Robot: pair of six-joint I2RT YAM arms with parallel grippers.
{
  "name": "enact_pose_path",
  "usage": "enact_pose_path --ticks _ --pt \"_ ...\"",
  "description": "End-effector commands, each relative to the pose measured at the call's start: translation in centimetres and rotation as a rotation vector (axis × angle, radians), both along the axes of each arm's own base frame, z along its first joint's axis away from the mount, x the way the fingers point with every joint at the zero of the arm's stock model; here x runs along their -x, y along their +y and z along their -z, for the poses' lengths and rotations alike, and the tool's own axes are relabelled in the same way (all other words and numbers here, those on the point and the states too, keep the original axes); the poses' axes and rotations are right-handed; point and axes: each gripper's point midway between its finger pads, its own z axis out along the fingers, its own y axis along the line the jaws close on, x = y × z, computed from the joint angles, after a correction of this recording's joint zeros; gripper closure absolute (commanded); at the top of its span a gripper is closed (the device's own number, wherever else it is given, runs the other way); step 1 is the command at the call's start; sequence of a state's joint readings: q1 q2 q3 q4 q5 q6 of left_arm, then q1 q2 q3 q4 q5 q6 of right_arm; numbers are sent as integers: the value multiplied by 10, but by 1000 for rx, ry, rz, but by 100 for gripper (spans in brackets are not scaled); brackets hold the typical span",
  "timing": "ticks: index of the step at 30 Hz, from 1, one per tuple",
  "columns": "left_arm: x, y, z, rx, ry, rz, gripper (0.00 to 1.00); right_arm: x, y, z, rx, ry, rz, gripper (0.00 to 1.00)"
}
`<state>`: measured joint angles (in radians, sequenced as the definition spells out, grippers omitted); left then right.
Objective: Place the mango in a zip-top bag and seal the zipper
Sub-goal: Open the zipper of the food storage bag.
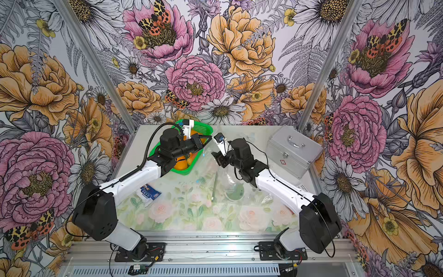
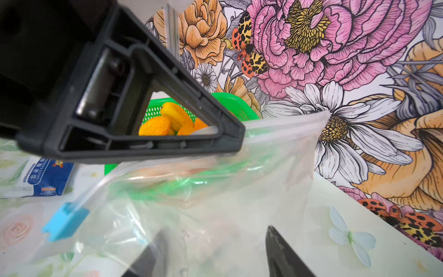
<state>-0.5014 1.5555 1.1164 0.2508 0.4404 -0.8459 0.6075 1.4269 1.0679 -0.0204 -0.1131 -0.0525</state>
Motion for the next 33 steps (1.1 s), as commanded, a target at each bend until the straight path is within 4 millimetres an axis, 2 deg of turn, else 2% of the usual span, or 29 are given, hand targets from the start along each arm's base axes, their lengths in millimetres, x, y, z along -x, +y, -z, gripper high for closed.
enact_pose_path --ticks 1,5,10,14,22,27,33 --pt "1 3 -3 26 -73 -33 100 1 -11 -20 -114 119 116 33" --pt "9 3 -1 30 -97 -44 100 -2 -51 -47 -217 226 394 30" --pt "21 2 0 20 -120 -51 100 3 -68 -69 -339 325 513 29" --pt "27 1 -5 19 -167 -54 100 -3 -63 -66 -331 378 525 31" --pt "43 -4 -11 -27 -282 -38 100 -20 -45 -48 -353 499 490 43" --pt "48 -5 -7 -59 -311 -39 100 -21 -36 -47 -360 523 457 43" --pt "47 -5 -4 -72 -315 -45 100 -20 -37 -51 -371 520 454 43"
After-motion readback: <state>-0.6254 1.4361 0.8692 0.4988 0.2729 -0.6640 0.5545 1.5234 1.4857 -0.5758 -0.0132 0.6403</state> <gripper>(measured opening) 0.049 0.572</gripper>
